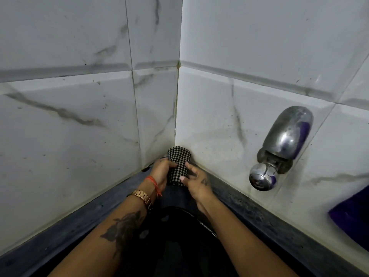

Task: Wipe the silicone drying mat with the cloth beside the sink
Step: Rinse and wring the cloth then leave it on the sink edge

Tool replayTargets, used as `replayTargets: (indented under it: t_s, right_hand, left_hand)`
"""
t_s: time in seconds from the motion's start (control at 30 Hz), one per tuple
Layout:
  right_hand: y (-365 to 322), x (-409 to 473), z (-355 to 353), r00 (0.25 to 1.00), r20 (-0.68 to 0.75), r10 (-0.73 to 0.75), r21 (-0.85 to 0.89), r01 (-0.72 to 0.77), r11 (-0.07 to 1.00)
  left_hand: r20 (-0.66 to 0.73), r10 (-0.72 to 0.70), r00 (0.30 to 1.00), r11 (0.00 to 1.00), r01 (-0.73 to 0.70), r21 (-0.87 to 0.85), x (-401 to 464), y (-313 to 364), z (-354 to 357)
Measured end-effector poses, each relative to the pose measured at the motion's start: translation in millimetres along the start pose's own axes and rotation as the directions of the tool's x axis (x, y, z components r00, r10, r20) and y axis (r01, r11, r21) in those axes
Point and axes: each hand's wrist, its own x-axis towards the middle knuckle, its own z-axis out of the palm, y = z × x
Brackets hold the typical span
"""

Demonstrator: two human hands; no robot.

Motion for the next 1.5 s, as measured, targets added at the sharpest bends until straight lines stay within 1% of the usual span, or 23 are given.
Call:
replayTargets:
  t_s: [0.1, 0.2, 0.27, 0.33, 0.4, 0.47, 0.5, 0.57, 0.67, 0.77, 0.9, 1.07, 1.23, 1.3, 1.4, 1.5]
  right_hand:
    - [0.0, 17.9, 5.6, 1.0, -0.021, -0.019, -0.045, 0.018, 0.999]
    - [2.5, 26.8, 12.6, 0.999, -0.014, -0.048, -0.109, 0.046, 0.993]
    - [6.3, 30.4, 17.5, 0.997, -0.017, -0.071, -0.184, 0.066, 0.981]
    - [7.4, 31.1, 19.7, 0.998, -0.008, -0.06, -0.241, 0.056, 0.969]
    - [7.4, 31.2, 22.0, 0.998, 0.035, -0.045, -0.295, 0.053, 0.954]
    - [6.0, 29.4, 23.7, 0.996, 0.084, -0.025, -0.402, 0.057, 0.914]
    - [3.7, 26.9, 24.0, 0.995, 0.101, -0.008, -0.44, 0.052, 0.897]
    - [-2.3, 21.4, 24.3, 0.992, 0.122, 0.036, -0.459, 0.025, 0.888]
    - [-12.4, 6.3, 22.5, 0.997, 0.074, -0.002, -0.444, 0.035, 0.895]
    - [-23.0, -19.2, 18.9, 0.999, 0.034, -0.04, -0.308, 0.048, 0.95]
    - [-38.2, -64.6, 3.7, 0.999, -0.008, -0.044, -0.127, 0.043, 0.991]
    - [-56.5, -145.4, -21.3, 0.997, -0.07, -0.021, 0.017, 0.022, 1.0]
    - [-67.5, -239.9, -42.8, 0.993, -0.117, 0.014, 0.141, 0.003, 0.99]
    - [-70.0, -277.8, -50.7, 0.993, -0.118, 0.021, 0.189, 0.001, 0.982]
    - [-66.4, -330.7, -64.3, 0.991, -0.136, 0.013, 0.201, 0.015, 0.979]
    - [-58.3, -378.9, -78.6, 0.986, -0.166, 0.008, 0.205, 0.027, 0.978]
  left_hand:
    - [-0.03, 0.001, 1.0, 0.998, 0.001, 0.058, 23.3, 0.0, -5.3]
    - [-0.093, 0.016, 0.996, 0.979, 0.003, 0.206, 41.1, -1.3, -13.0]
    - [-0.104, 0.046, 0.994, 0.948, -0.011, 0.318, 46.7, -3.4, -16.8]
    - [-0.105, 0.11, 0.988, 0.869, -0.044, 0.493, 45.5, -6.1, -18.2]
    - [-0.097, 0.187, 0.978, 0.749, -0.078, 0.658, 41.7, -10.0, -19.9]
    - [-0.089, 0.24, 0.967, 0.663, -0.096, 0.743, 36.5, -12.8, -20.6]
    - [-0.084, 0.258, 0.963, 0.639, -0.105, 0.762, 33.8, -12.7, -20.2]
    - [-0.086, 0.276, 0.957, 0.644, -0.118, 0.756, 26.4, -9.7, -18.1]
    - [-0.137, 0.308, 0.942, 0.695, -0.124, 0.708, 8.6, -4.4, -15.9]
    - [-0.172, 0.336, 0.926, 0.733, -0.142, 0.666, -15.8, -3.2, -13.7]
    - [-0.164, 0.339, 0.926, 0.803, -0.195, 0.563, -61.5, -3.0, -7.1]
    - [-0.123, 0.296, 0.947, 0.864, -0.211, 0.458, -140.0, -10.3, 5.8]
    - [-0.078, 0.197, 0.977, 0.935, -0.163, 0.316, -232.6, -18.8, 22.5]
    - [-0.064, 0.179, 0.982, 0.952, -0.156, 0.265, -267.4, -20.9, 29.3]
    - [-0.022, 0.148, 0.989, 0.966, -0.14, 0.217, -315.4, -27.0, 37.7]
    - [0.026, 0.133, 0.991, 0.968, -0.135, 0.213, -359.2, -39.2, 43.3]
